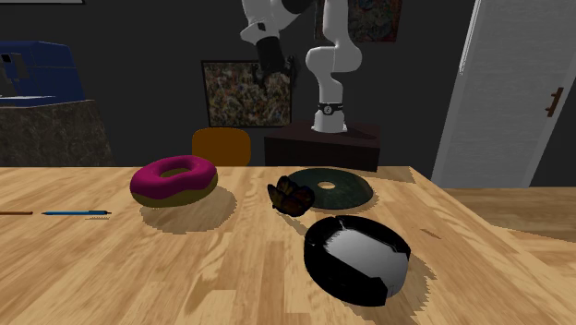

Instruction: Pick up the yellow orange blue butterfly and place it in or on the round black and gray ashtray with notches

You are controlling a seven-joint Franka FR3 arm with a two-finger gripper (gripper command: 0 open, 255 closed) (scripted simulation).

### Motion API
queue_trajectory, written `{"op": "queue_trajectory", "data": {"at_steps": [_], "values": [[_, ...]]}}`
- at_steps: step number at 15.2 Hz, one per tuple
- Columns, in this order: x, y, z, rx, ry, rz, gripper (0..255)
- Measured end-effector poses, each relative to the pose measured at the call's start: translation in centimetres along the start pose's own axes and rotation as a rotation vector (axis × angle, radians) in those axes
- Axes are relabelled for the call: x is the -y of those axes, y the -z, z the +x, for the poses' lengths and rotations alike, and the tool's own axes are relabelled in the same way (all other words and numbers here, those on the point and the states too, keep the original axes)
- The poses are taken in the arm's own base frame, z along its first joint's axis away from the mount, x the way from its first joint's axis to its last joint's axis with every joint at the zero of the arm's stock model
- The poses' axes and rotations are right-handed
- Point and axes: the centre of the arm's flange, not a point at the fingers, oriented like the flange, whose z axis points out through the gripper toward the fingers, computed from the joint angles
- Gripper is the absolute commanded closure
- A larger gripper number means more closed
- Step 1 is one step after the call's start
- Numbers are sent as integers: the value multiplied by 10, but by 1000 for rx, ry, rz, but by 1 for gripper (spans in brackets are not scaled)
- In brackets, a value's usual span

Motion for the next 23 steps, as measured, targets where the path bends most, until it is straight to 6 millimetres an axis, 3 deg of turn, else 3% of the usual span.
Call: {"op": "queue_trajectory", "data": {"at_steps": [5, 12, 23], "values": [[-44, -52, 3, -29, 115, 41, 0], [-103, -128, 23, -75, 281, 96, 0], [-173, -253, 84, -149, 540, 188, 0]]}}
